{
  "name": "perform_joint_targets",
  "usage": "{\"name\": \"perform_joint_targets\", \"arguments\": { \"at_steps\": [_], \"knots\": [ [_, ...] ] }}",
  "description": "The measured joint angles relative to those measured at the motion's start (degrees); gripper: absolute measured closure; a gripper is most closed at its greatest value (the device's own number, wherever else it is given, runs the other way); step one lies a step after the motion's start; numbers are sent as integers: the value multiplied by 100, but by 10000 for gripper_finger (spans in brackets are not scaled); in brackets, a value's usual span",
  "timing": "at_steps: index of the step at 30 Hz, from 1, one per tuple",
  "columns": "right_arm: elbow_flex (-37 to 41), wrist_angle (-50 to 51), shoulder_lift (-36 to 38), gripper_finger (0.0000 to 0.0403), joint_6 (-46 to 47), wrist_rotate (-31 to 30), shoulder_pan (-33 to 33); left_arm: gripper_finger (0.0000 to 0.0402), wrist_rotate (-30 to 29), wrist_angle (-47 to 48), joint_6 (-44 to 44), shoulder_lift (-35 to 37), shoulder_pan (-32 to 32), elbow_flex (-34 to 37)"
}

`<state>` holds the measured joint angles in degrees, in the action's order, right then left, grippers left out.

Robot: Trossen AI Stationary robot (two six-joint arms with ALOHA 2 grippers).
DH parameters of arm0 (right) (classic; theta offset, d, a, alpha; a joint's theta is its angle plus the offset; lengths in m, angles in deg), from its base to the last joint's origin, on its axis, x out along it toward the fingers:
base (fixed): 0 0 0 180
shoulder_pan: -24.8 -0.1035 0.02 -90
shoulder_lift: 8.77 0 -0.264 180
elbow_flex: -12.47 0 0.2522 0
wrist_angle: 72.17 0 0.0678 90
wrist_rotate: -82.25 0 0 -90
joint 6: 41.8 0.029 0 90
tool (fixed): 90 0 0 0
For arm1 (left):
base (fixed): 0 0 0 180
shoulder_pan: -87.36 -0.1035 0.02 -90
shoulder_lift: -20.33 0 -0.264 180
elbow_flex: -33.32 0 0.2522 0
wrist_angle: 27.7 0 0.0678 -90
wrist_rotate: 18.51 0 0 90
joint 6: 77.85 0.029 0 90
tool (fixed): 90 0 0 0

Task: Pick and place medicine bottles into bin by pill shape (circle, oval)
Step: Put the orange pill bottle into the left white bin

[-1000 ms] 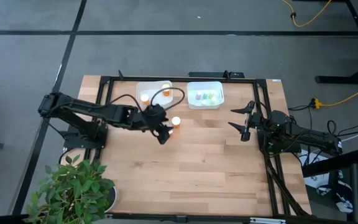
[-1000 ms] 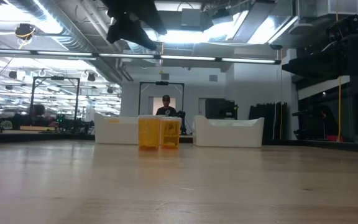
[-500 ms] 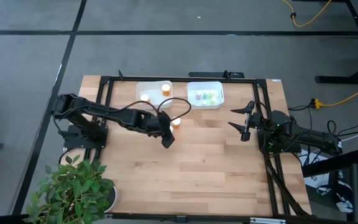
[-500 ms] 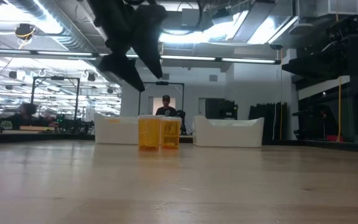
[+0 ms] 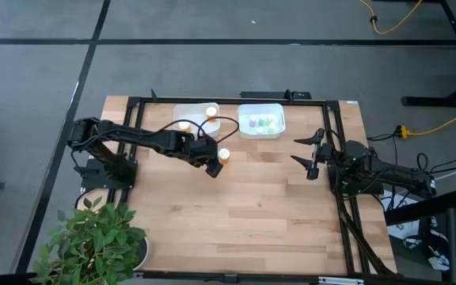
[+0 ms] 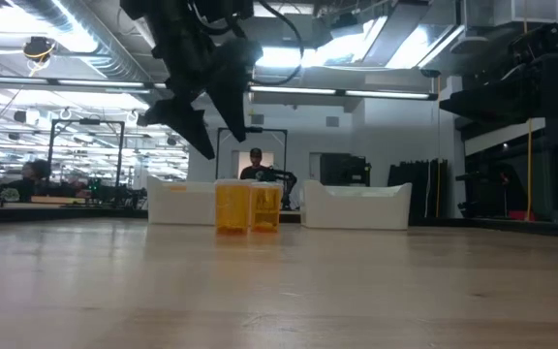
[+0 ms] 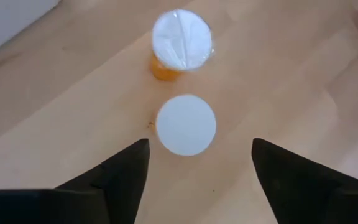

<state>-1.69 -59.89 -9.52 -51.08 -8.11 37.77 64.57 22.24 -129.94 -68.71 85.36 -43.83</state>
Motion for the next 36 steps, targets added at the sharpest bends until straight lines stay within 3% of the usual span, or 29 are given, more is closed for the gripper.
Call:
{"name": "perform_joint_targets", "arguments": {
  "at_steps": [10, 21, 36],
  "knots": [
    [0, 0, 0, 117, 0, 1, 0, 139, 76, -100, 282, -123, -169, -45],
    [-2, 0, 2, 117, 0, 3, -2, 141, 151, 1059, 935, -1284, -329, -1339],
    [-2, 0, 2, 117, 0, 3, -2, 141, 340, 1185, 1230, -1507, -235, -1351]
  ]
}}
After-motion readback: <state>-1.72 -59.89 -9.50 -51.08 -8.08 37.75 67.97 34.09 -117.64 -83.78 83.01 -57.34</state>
